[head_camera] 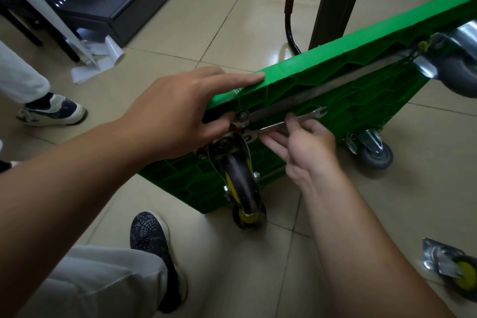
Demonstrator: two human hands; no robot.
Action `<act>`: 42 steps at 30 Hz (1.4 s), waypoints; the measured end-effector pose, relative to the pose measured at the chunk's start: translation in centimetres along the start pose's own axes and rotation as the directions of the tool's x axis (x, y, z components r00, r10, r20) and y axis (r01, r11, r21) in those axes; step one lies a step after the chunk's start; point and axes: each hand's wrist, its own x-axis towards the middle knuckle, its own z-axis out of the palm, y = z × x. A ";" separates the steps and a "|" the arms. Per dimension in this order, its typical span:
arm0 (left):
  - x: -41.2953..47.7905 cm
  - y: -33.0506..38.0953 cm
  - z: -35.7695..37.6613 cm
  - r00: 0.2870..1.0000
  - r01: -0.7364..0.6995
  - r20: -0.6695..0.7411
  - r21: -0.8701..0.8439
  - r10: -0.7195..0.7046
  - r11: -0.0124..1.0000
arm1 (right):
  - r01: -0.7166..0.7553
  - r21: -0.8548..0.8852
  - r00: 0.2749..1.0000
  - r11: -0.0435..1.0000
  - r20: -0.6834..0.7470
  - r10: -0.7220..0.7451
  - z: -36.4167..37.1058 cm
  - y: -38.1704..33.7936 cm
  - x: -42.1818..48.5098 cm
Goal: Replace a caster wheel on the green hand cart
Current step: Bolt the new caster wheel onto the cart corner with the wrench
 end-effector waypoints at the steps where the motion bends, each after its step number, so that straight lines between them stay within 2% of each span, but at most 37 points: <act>1: -0.1 0.0 0.0 1.000 0.000 0.005 -0.001 0.000 1.000 | -0.062 0.026 0.998 0.998 0.016 0.062 -0.2 -0.1 0.1; 5: 0.0 0.0 -0.1 1.000 -0.001 0.004 -0.003 0.001 1.000 | -0.145 0.047 0.989 0.988 0.048 0.143 -0.4 -0.5 0.4; 12: 0.0 -0.1 -0.1 1.000 -0.002 0.003 0.001 0.002 1.000 | -0.116 0.046 0.991 0.992 0.074 0.113 -0.9 -0.2 0.5; 14: 0.0 -0.1 -0.1 1.000 -0.003 -0.003 -0.004 0.003 1.000 | -0.061 0.042 0.996 0.997 0.067 0.058 -1.4 0.1 0.3; 17: 0.0 -0.2 0.0 1.000 -0.005 -0.013 -0.010 0.005 1.000 | 0.128 0.017 0.988 0.992 -0.092 -0.126 -2.9 0.8 -0.2; 19: 0.0 -0.4 0.1 1.000 -0.009 -0.024 -0.010 0.009 1.000 | 0.304 -0.102 0.940 0.947 -0.131 -0.316 -4.1 0.6 -0.5; 21: 0.1 -0.5 0.2 0.999 -0.014 -0.036 -0.004 0.014 1.000 | 0.456 -0.213 0.881 0.864 -0.029 -0.472 -4.5 0.1 -1.1; 24: 0.1 -0.5 0.2 0.999 -0.011 -0.034 -0.005 0.011 1.000 | 0.634 -0.270 0.772 0.725 0.171 -0.612 -3.1 -1.0 -2.6; 28: 0.2 -0.4 0.2 0.999 -0.005 -0.034 -0.006 0.005 1.000 | 0.819 -0.336 0.572 0.465 0.408 -0.712 -1.0 -1.7 -4.2; 31: 0.1 -0.3 0.1 1.000 -0.007 -0.023 -0.004 0.007 1.000 | 0.855 -0.363 0.510 0.370 0.457 -0.729 -0.5 -1.9 -4.5; 37: 0.1 -0.3 0.1 1.000 -0.002 -0.029 -0.016 0.002 1.000 | 0.833 -0.437 0.531 0.340 0.456 -0.715 -0.4 -0.9 -4.3; 42: 0.1 -0.4 0.1 1.000 -0.005 -0.029 0.004 0.005 1.000 | 0.759 -0.452 0.642 0.468 0.403 -0.653 -0.3 -0.7 -3.6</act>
